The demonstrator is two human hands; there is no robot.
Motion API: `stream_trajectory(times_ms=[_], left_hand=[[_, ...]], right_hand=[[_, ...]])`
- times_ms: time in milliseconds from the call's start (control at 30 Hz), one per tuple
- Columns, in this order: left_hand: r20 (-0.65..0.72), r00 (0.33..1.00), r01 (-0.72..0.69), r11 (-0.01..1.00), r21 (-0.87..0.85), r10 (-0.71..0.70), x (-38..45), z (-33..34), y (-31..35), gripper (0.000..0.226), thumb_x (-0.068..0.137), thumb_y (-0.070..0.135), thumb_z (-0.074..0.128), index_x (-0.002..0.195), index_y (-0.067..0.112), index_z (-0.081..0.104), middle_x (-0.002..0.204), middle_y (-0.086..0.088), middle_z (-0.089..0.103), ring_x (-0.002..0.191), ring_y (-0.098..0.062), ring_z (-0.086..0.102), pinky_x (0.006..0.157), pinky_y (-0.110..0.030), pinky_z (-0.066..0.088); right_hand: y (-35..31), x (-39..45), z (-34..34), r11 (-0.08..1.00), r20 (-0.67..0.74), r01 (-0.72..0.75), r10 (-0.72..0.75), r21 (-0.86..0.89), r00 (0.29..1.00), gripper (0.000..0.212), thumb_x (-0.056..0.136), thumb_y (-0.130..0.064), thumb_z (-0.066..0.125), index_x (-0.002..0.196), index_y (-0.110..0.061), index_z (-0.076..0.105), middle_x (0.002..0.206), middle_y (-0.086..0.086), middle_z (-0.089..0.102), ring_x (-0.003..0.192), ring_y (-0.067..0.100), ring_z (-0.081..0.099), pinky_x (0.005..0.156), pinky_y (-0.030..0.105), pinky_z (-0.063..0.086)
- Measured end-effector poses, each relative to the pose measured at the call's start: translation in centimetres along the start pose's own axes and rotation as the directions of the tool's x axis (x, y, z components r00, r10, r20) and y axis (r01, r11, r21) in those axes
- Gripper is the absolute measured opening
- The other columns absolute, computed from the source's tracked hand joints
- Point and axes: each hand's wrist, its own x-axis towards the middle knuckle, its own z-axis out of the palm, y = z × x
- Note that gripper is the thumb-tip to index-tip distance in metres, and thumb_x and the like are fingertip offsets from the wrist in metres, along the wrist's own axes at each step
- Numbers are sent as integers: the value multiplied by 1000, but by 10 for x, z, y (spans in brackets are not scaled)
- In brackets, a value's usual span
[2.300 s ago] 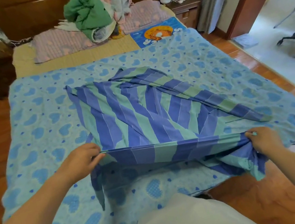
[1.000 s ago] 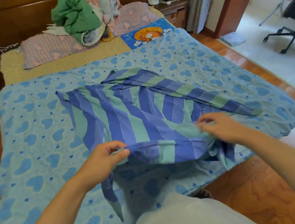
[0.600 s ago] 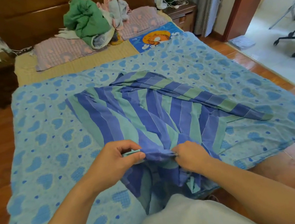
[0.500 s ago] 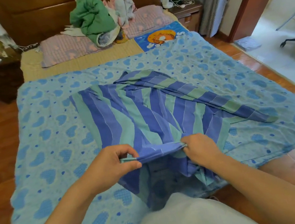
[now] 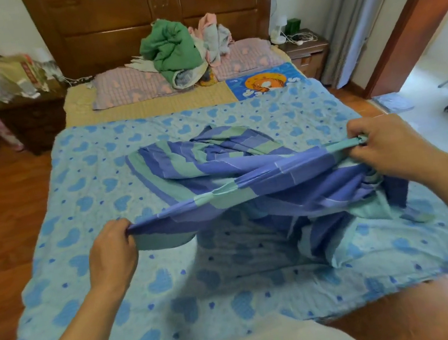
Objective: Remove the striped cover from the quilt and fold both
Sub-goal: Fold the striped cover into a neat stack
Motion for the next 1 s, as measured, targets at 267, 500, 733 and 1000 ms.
stream_trajectory(times_ms=[267, 500, 733, 1000], left_hand=[[-422, 902, -125, 991, -51, 92, -10, -86, 48, 25, 81, 16, 40, 78, 9, 63, 71, -16, 64, 64, -39, 58, 56, -40, 41], [-229, 968, -85, 992, 99, 105, -88, -62, 77, 24, 80, 34, 41, 72, 15, 54, 67, -13, 61, 63, -39, 60, 54, -38, 41], [418, 862, -428, 855, 292, 288, -163, -25, 142, 37, 91, 63, 50, 93, 25, 51, 87, -3, 70, 81, -31, 67, 57, -35, 42], [-581, 795, -42, 940, -339, -174, -95, -68, 215, 58, 81, 11, 45, 136, 26, 56, 117, -8, 71, 104, -27, 63, 85, -35, 51]], right_hand=[[53, 16, 41, 957, 418, 40, 88, -287, 904, 27, 80, -19, 70, 61, -26, 51, 72, 3, 62, 79, 27, 61, 65, 32, 44], [119, -65, 47, 975, 811, 119, 87, -189, 578, 24, 76, -37, 78, 61, -30, 59, 57, -13, 59, 58, 0, 54, 58, 19, 41], [195, -80, -19, 861, 526, -16, 325, -508, 786, 31, 97, -26, 49, 111, -7, 69, 115, 15, 67, 102, 28, 64, 86, 30, 49], [173, -46, -78, 987, -711, -88, -32, -131, 703, 35, 87, -9, 45, 119, -21, 53, 105, 13, 65, 83, 40, 61, 66, 41, 49]])
